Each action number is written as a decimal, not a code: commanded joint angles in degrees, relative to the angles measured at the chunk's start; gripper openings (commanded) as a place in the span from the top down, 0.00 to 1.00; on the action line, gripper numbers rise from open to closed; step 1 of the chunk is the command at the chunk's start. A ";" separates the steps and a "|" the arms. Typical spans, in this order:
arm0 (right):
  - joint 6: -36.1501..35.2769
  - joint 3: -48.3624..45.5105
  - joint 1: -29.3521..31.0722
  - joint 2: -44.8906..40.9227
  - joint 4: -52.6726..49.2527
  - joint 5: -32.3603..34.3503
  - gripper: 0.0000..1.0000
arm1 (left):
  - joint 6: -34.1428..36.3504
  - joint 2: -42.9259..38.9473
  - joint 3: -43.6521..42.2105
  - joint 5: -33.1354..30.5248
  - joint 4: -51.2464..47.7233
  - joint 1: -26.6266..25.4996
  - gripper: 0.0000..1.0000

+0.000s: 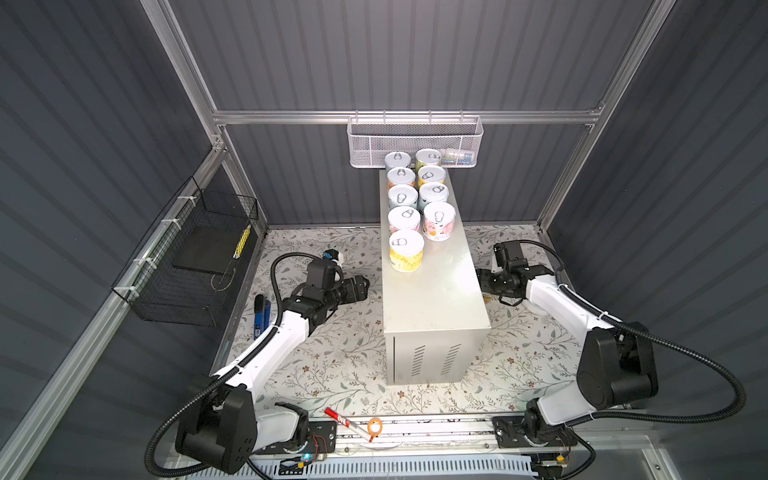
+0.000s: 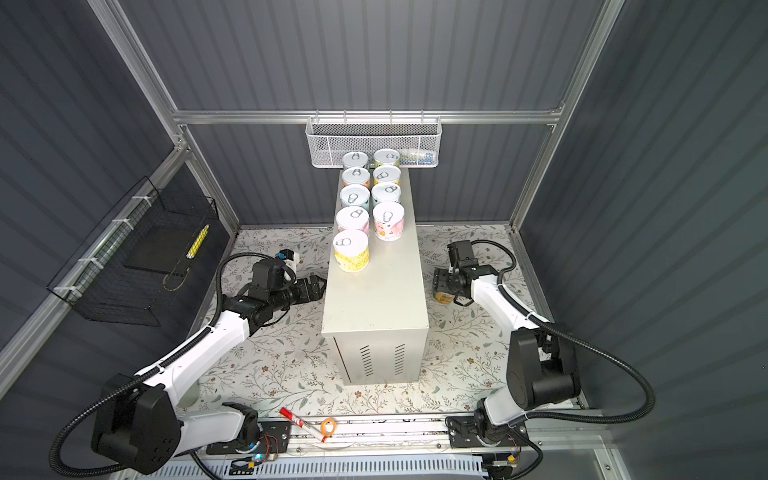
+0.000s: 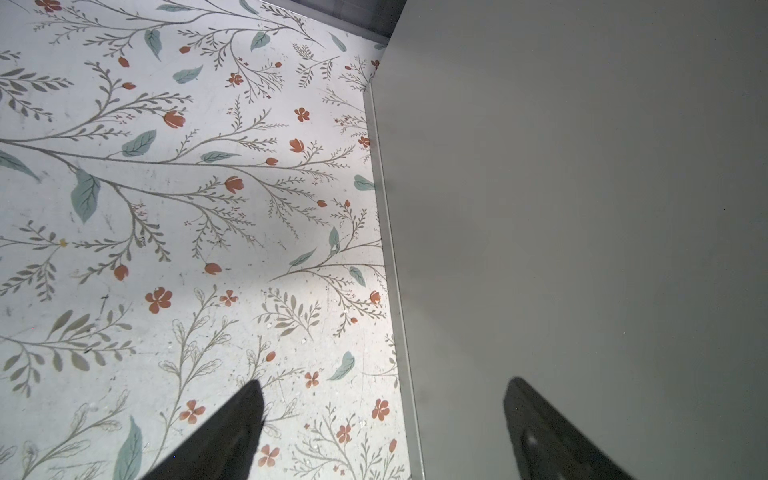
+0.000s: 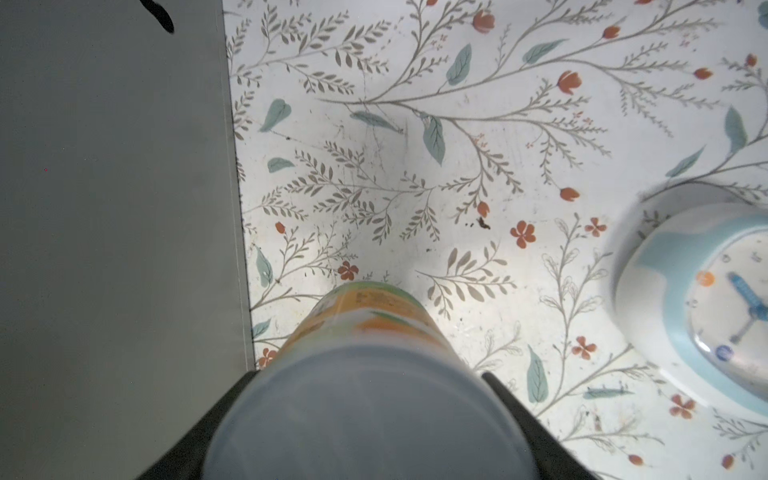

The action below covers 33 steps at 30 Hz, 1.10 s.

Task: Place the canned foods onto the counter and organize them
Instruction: 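Close the right gripper around the white-lidded orange-labelled can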

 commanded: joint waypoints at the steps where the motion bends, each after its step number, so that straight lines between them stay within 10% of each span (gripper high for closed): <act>1: -1.40 -0.19 0.25 0.67 1.99 3.09 1.00 | 0.93 1.18 -0.56 0.76 1.52 0.27 0.09; 33: -1.85 2.20 1.21 2.68 0.21 1.38 1.00 | 1.27 -0.27 -0.56 0.22 0.22 0.23 0.09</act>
